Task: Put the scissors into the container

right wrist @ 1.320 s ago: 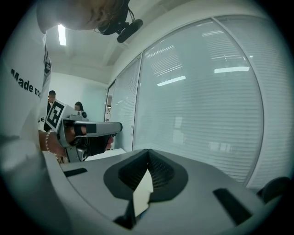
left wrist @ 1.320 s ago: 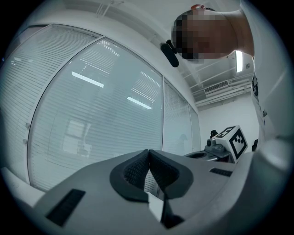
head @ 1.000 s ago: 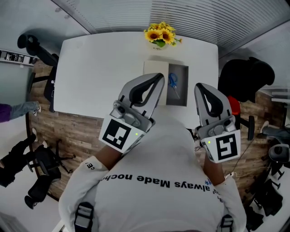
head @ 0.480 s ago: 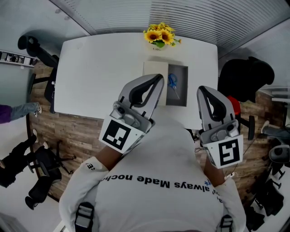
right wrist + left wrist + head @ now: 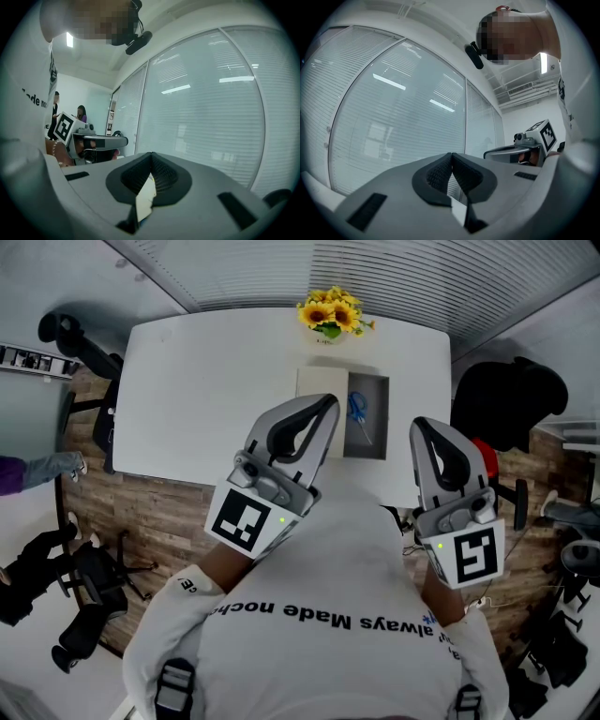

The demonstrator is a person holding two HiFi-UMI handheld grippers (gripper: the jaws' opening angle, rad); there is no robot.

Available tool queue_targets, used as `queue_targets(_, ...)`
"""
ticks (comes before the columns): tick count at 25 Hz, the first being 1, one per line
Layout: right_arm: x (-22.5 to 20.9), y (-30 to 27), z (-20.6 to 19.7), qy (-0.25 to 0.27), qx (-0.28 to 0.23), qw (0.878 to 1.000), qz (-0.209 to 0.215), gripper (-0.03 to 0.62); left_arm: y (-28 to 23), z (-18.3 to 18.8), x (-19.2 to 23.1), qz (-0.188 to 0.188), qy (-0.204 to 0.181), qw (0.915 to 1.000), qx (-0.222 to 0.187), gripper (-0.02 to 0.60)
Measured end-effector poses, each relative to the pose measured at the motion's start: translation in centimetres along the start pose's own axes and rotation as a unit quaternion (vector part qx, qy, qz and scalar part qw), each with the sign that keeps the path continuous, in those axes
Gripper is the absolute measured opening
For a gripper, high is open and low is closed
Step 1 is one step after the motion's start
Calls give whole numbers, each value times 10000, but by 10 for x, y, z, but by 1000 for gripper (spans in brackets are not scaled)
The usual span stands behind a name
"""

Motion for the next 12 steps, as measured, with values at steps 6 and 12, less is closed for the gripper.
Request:
queue_targets(6,1,1,3,9,-10,10000,-22,6,3,-1,0,48,39,10000,72,20)
queue_targets(12,3,2,4,15,11,10000,-36,6,5,1,-1,60,43,10000,66,20)
Point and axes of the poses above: the fingertips, and each gripper's own axes: y backward along the fingers, x to its left, z out of its top, the point moved 6 cm from there along y, backward along the fingers, and after that the axes turned 5 degrees about -y, right-handed, at the moved point
